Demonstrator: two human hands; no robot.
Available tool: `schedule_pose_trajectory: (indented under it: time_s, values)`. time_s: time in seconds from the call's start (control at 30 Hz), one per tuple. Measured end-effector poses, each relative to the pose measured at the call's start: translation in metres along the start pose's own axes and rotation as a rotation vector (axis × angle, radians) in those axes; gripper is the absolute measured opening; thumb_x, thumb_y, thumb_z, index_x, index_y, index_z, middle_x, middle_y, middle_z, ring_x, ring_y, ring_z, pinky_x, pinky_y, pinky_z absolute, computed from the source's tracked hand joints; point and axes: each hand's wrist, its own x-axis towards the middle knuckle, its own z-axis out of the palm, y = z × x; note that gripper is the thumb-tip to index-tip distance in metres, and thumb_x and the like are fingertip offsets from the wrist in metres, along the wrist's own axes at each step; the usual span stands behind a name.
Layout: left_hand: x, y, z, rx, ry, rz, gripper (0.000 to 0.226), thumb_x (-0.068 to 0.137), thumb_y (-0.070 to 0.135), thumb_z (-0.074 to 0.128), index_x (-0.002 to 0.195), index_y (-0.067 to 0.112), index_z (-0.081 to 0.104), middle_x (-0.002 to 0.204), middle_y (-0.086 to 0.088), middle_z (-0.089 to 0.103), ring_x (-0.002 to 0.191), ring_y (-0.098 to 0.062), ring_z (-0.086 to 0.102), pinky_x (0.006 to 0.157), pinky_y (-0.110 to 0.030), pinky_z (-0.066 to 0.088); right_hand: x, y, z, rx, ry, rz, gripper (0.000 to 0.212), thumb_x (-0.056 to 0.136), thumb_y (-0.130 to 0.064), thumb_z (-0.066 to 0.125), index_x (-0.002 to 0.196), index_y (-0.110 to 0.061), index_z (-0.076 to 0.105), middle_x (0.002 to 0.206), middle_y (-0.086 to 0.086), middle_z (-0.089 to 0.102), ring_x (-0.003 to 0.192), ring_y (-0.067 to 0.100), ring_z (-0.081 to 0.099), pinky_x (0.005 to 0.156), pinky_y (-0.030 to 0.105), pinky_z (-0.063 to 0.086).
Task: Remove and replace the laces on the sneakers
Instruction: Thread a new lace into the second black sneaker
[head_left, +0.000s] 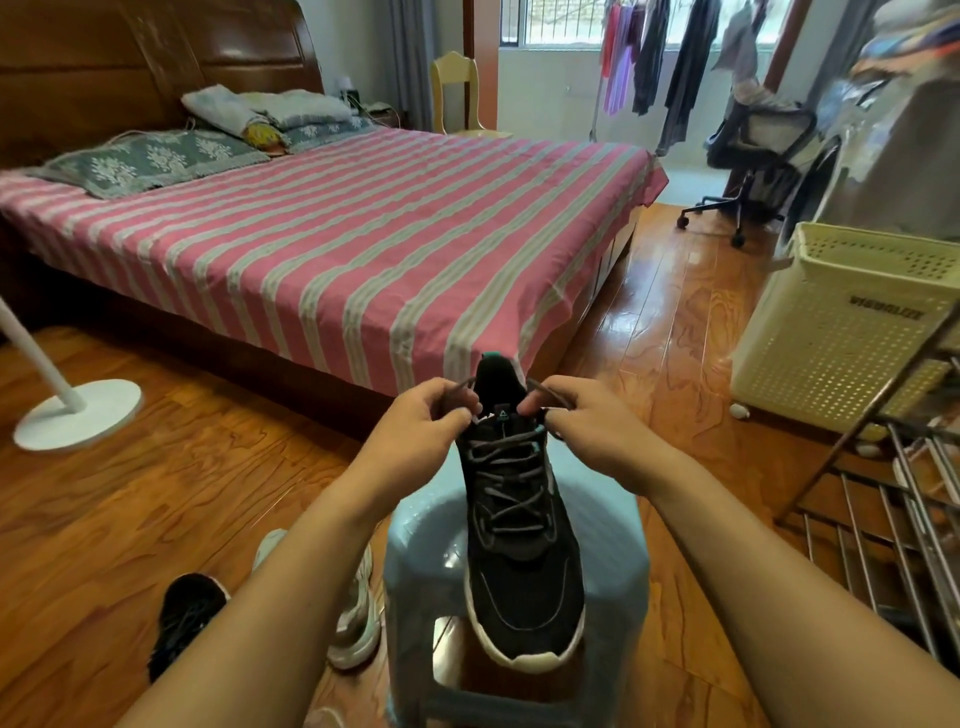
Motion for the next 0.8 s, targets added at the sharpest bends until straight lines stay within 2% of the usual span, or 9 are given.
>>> schedule_pose_trajectory:
  time_s: [0.1,0.17,0.27,0.37,0.43,0.53,0.6,0.67,0.8]
  values:
    - [0.004,0.01,0.001,-0.1,0.02,0.017,0.022,0.104,0.022,0.055,0.094,0.013,0.073,0.085,-0.003,0.074,0.089,-0.025,0.067,0.09,-0.039,0.05,0.001,-0.015,-0.005,0.137,0.038,-0.005,0.024,0.099,-0.014,0.052,0.09,-0.016,0.073,0.096,-0.001,0.074,0.093,0.013,0.065,0.089,0.032,0.049]
    - [0.009,0.02,0.004,-0.193,0.017,0.02,0.025,0.107,0.022,0.051,0.095,0.013,0.07,0.065,0.001,0.062,0.071,-0.019,0.058,0.076,-0.036,0.047,0.006,-0.029,-0.011,0.077,0.192,-0.025,0.03,0.098,-0.028,0.051,0.078,-0.015,0.07,0.081,-0.002,0.072,0.08,0.017,0.064,0.087,0.046,0.052]
    - [0.015,0.032,0.014,0.003,-0.139,0.078,0.014,0.099,0.034,0.058,0.099,0.025,0.068,0.075,0.006,0.066,0.069,-0.009,0.063,0.073,-0.029,0.052,0.007,-0.061,-0.021,0.105,0.2,-0.128,0.045,0.1,-0.043,0.047,0.075,-0.013,0.07,0.076,0.015,0.069,0.075,0.036,0.065,0.082,0.054,0.056]
    - [0.012,0.038,0.025,0.425,-0.265,0.188,0.042,0.081,0.062,0.047,0.108,0.033,0.063,0.102,0.001,0.072,0.097,-0.023,0.068,0.087,-0.046,0.055,0.001,-0.087,-0.014,-0.026,0.05,-0.34,0.04,0.102,-0.034,0.055,0.073,-0.014,0.072,0.065,-0.002,0.059,0.061,0.011,0.055,0.068,0.03,0.05]
    - [0.01,0.042,0.027,0.509,-0.228,0.306,0.059,0.083,0.051,0.032,0.116,0.019,0.07,0.116,-0.015,0.07,0.108,-0.034,0.065,0.092,-0.049,0.052,0.0,-0.09,-0.002,-0.181,-0.004,-0.444,0.037,0.103,-0.031,0.054,0.091,-0.006,0.076,0.083,0.002,0.063,0.078,0.007,0.056,0.073,0.016,0.043]
    - [0.01,0.038,0.017,0.007,-0.188,0.155,0.039,0.089,0.036,0.049,0.1,0.008,0.074,0.098,-0.008,0.073,0.096,-0.023,0.068,0.09,-0.042,0.051,0.001,-0.068,0.005,-0.142,-0.026,-0.398,0.041,0.107,-0.038,0.041,0.09,-0.021,0.074,0.091,-0.004,0.07,0.086,0.006,0.063,0.078,0.03,0.048]
    - [0.009,0.031,0.008,-0.179,-0.232,0.068,0.048,0.095,0.042,0.057,0.098,-0.004,0.069,0.078,-0.006,0.058,0.079,-0.019,0.055,0.083,-0.04,0.041,0.006,-0.047,-0.001,-0.323,0.123,-0.378,0.045,0.107,-0.042,0.04,0.068,-0.026,0.056,0.068,-0.009,0.059,0.067,0.01,0.056,0.065,0.036,0.04]
    - [0.004,0.026,0.002,-0.228,-0.229,0.042,0.045,0.103,0.033,0.057,0.107,-0.011,0.068,0.07,0.002,0.056,0.078,-0.011,0.057,0.088,-0.035,0.042,0.009,-0.037,-0.016,-0.473,0.282,-0.321,0.038,0.104,-0.043,0.046,0.073,-0.025,0.06,0.072,-0.008,0.063,0.071,0.016,0.06,0.066,0.036,0.046]
    - [-0.004,0.03,-0.009,-0.27,-0.302,0.06,0.016,0.098,0.009,0.063,0.099,0.006,0.078,0.087,0.0,0.077,0.094,-0.012,0.071,0.089,-0.024,0.053,-0.005,-0.037,-0.035,-0.351,-0.161,-0.107,0.017,0.097,-0.026,0.064,0.109,-0.032,0.074,0.087,-0.012,0.073,0.078,0.003,0.065,0.071,0.024,0.052]
